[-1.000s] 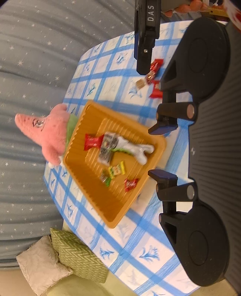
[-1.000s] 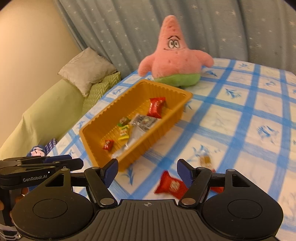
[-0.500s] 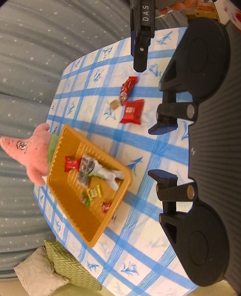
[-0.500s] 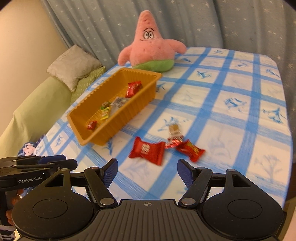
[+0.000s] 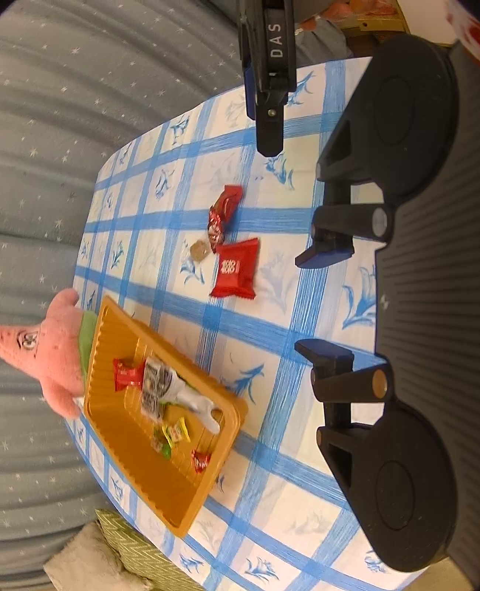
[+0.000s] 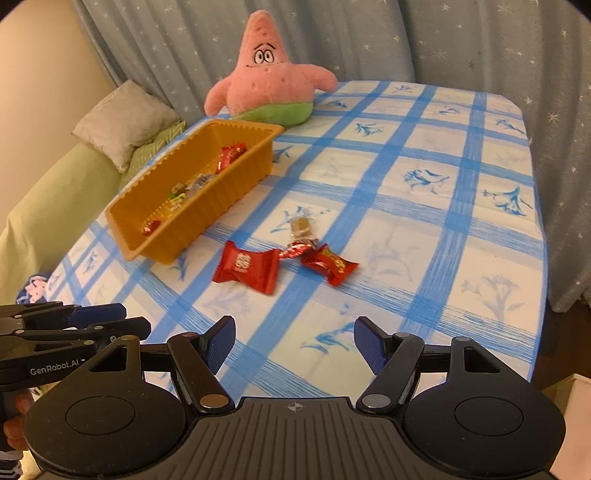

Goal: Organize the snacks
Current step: 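Grasp the red square candy with the left tool, then grasp the red twist candy with the right tool while the left tool holds its candy, then carry both red candies over the orange tray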

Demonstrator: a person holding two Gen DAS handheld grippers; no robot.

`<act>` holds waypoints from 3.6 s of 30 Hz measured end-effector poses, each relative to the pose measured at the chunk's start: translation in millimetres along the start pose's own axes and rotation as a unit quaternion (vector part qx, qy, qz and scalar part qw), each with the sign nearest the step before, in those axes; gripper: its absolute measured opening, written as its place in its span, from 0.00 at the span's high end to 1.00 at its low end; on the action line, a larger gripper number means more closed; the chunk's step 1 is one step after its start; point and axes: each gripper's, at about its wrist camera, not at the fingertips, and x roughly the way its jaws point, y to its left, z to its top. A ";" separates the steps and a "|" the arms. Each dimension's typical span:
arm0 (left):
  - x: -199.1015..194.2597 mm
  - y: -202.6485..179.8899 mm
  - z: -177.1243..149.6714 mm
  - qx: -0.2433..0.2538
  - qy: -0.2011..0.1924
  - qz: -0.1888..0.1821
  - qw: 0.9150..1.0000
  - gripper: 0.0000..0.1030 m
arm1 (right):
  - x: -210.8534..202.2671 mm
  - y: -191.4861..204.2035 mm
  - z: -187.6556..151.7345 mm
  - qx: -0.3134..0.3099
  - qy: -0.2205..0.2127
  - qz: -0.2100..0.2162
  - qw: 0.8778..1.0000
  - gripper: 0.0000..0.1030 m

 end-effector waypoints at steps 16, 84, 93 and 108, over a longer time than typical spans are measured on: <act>33.1 -26.3 8.4 0.102 -0.021 0.011 0.995 0.54 | 6.6 -21.7 -2.5 0.029 0.010 -0.018 0.999 0.31; 92.7 -4.5 32.4 0.104 0.012 0.015 0.994 0.77 | 100.0 -18.1 46.1 -0.227 0.045 0.002 0.973 0.52; 84.3 3.8 26.0 0.081 0.013 0.026 0.996 0.77 | 116.3 -13.6 46.4 -0.249 0.062 0.013 0.966 0.76; 65.5 4.0 18.1 0.071 0.002 0.027 0.997 0.78 | 98.9 -8.9 40.7 -0.232 0.069 0.009 0.970 0.79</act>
